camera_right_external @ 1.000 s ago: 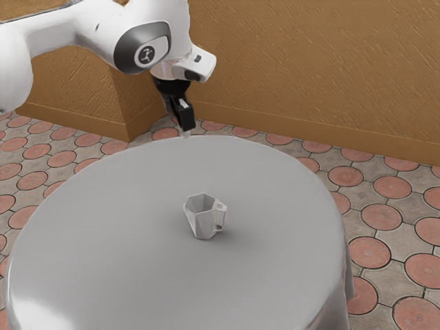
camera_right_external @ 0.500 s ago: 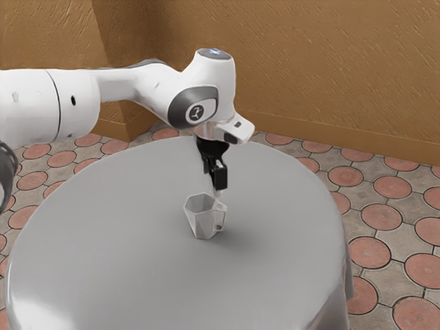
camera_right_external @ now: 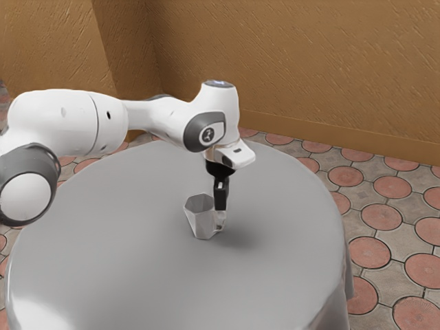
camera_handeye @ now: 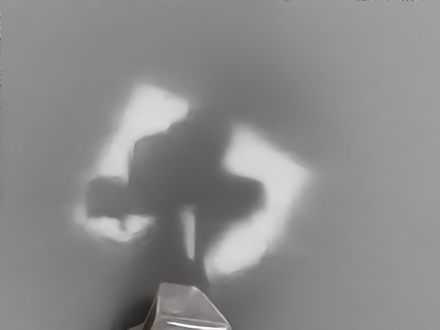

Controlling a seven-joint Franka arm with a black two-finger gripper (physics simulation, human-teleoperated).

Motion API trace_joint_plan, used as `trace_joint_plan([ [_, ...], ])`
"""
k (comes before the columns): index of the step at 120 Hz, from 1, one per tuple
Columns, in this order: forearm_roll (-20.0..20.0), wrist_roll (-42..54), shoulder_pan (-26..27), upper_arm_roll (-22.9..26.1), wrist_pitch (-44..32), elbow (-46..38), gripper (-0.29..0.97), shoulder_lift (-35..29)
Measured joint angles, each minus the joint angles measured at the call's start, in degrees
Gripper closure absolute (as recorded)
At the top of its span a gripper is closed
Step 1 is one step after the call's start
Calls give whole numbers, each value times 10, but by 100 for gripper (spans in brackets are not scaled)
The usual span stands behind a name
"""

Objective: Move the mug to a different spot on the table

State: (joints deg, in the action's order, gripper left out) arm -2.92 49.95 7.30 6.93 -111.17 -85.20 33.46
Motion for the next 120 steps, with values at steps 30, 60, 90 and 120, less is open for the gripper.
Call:
trace_joint_plan([
  [30,-2,66,-6,-2,-10,10,0,31],
  [60,2,109,-8,-2,-18,8,11,43],
  [90,5,136,-8,-2,-23,6,45,42],
  [120,3,152,-8,-2,-28,2,53,42],
])
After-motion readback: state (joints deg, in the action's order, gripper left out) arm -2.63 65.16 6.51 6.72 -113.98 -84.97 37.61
